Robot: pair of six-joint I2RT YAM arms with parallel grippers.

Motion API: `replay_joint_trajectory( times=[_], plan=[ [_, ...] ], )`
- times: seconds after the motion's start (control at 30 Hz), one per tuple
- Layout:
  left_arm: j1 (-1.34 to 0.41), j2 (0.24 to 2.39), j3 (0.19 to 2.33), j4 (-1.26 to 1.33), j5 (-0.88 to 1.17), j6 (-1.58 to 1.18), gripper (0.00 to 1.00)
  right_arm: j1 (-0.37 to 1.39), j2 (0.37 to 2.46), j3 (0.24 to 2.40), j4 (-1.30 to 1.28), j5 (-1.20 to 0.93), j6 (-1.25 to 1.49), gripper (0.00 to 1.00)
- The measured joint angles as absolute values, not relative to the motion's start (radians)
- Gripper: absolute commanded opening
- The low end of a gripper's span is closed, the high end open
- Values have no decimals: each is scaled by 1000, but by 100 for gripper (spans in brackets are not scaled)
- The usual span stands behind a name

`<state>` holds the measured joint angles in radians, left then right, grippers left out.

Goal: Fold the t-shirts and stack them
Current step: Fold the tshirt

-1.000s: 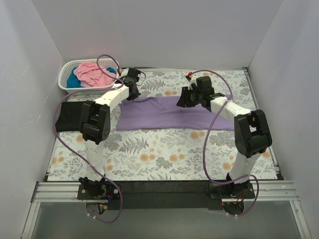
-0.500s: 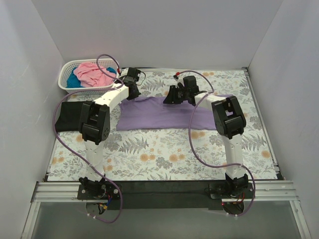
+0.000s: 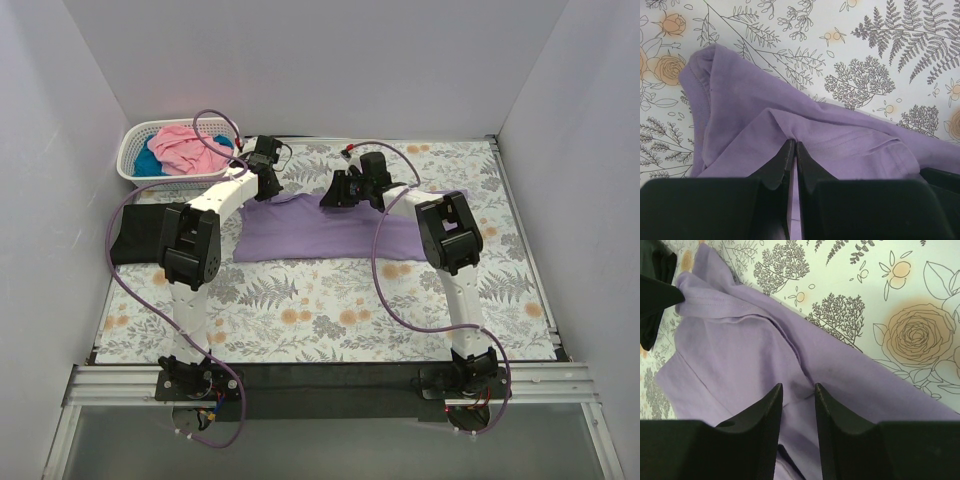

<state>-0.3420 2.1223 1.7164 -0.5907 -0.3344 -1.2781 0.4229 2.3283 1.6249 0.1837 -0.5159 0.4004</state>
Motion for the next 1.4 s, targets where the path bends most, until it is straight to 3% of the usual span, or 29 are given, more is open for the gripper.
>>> replay_joint_trajectory(
  times=[0.23,0.43,0.47,0.5,1.4],
  plan=[
    [-342,2122,1716,-591,-332,-1279,1,422,2359,1640,206,-528,421,33],
    [-342,2122,1716,-591,-332,-1279,1,424,2363,1640,206,-528,418,13],
    [-342,2122,1716,-591,-332,-1279,1,425,2363,1640,205,-528,418,4],
    [-342,2122,1716,-591,-332,-1279,1,426,2363,1640,205,-528,413,1],
    [-272,2122,1740,-599,-241,-1303,1,443,2281,1706,63,-424,135,1]
  ],
)
